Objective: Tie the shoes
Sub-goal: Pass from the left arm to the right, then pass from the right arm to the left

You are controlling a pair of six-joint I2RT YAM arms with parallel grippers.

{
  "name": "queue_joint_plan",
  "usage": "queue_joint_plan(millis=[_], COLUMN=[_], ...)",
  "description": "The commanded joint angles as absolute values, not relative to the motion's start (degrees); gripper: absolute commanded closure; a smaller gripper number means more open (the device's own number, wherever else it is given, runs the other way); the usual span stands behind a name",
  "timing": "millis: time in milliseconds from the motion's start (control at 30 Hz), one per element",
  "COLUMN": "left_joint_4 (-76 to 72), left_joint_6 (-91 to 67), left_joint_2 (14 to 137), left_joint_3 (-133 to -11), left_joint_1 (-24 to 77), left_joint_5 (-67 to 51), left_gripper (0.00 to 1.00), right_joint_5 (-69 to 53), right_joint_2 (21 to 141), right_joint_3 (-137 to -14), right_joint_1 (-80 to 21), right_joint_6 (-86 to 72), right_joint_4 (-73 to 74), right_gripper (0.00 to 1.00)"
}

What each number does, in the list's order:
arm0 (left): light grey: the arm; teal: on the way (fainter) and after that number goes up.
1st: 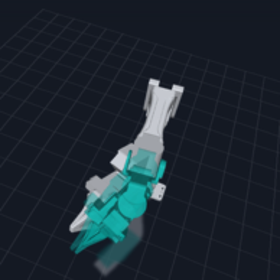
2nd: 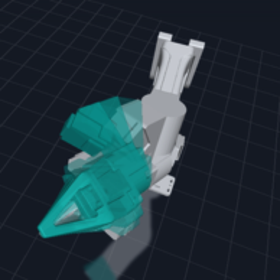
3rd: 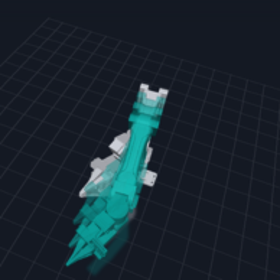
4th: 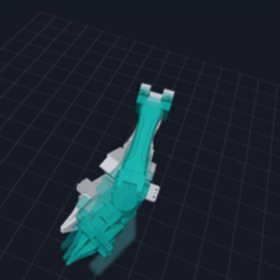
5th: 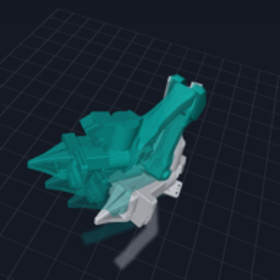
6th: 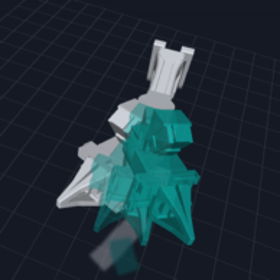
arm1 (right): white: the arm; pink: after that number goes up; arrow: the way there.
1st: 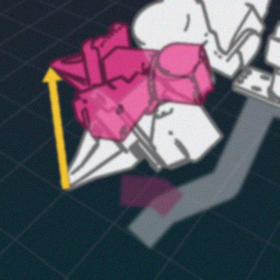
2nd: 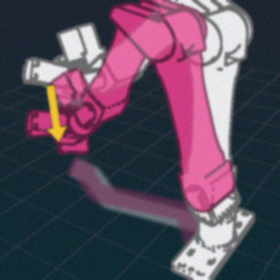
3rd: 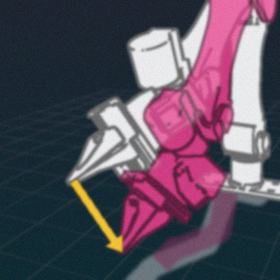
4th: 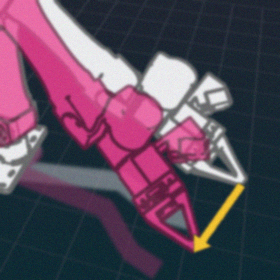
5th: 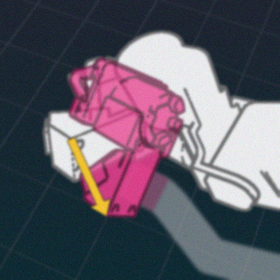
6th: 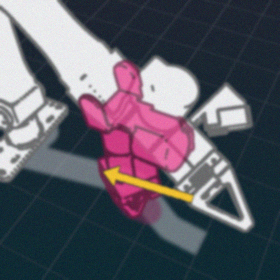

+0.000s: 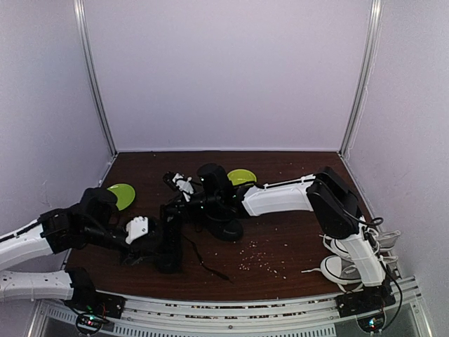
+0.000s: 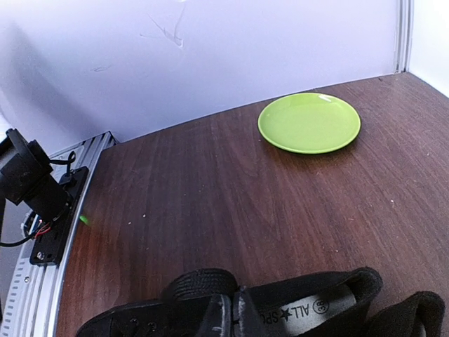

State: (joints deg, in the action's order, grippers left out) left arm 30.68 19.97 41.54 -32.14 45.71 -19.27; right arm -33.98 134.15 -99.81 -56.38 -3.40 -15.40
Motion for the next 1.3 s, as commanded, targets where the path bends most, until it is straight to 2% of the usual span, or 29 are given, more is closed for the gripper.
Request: queue_joint_plan(millis=[0, 133, 200, 300, 433, 567, 733, 1033, 1133, 1267], left_joint_4=[33.7, 32.2, 29.2, 21.0, 19.7, 27.5, 23.9, 27.6, 27.1, 25.7], left_joint_6=[28.3, 30.1, 29.9, 26.8, 24.0, 29.5, 30.6, 40.7, 41.8, 41.4], left_joint_2=[48.7, 46.5, 42.6, 37.4, 42.1, 53.4, 59.7, 67.7, 69.4, 69.8], left_joint_3=[-36.6, -37.0, -35.9, -33.6, -36.7, -43.5, -44.2, -47.6, -47.2, -47.0], left_joint_1=[51.6, 51.6, 51.5, 48.1, 32.3, 28.9, 20.7, 20.0, 20.0, 20.0], left_joint_5=[-17.1, -18.0, -13.9, -3.3, -13.9, -21.9, -32.6, -41.7, -40.6, -37.9], left_gripper=[0.47, 0.36, 0.34, 0.52, 0.54, 0.44, 0.43, 0.45, 0.46, 0.56], right_joint_5=[-37.2, -38.0, -38.1, -38.0, -38.7, -39.4, -39.6, -40.1, -39.9, -40.2], right_joint_2=[129.9, 129.7, 129.6, 129.2, 129.2, 129.2, 129.0, 128.6, 128.4, 128.5], right_joint_3=[-97.4, -97.4, -97.3, -97.0, -96.8, -96.8, -95.8, -94.4, -94.5, -94.8], right_joint_1=[-56.6, -56.5, -56.6, -56.7, -56.6, -56.7, -56.7, -56.6, -56.6, -56.7], right_joint_6=[-2.7, -1.6, -1.0, -0.2, 0.3, 0.6, 0.8, 1.7, 2.2, 2.3], right_joint_4=[-20.3, -19.6, -19.2, -18.9, -19.4, -20.2, -21.6, -22.3, -22.1, -22.0], right_gripper=[1.0, 1.0, 1.0, 1.0, 1.0, 1.0, 1.0, 1.0, 1.0, 1.0])
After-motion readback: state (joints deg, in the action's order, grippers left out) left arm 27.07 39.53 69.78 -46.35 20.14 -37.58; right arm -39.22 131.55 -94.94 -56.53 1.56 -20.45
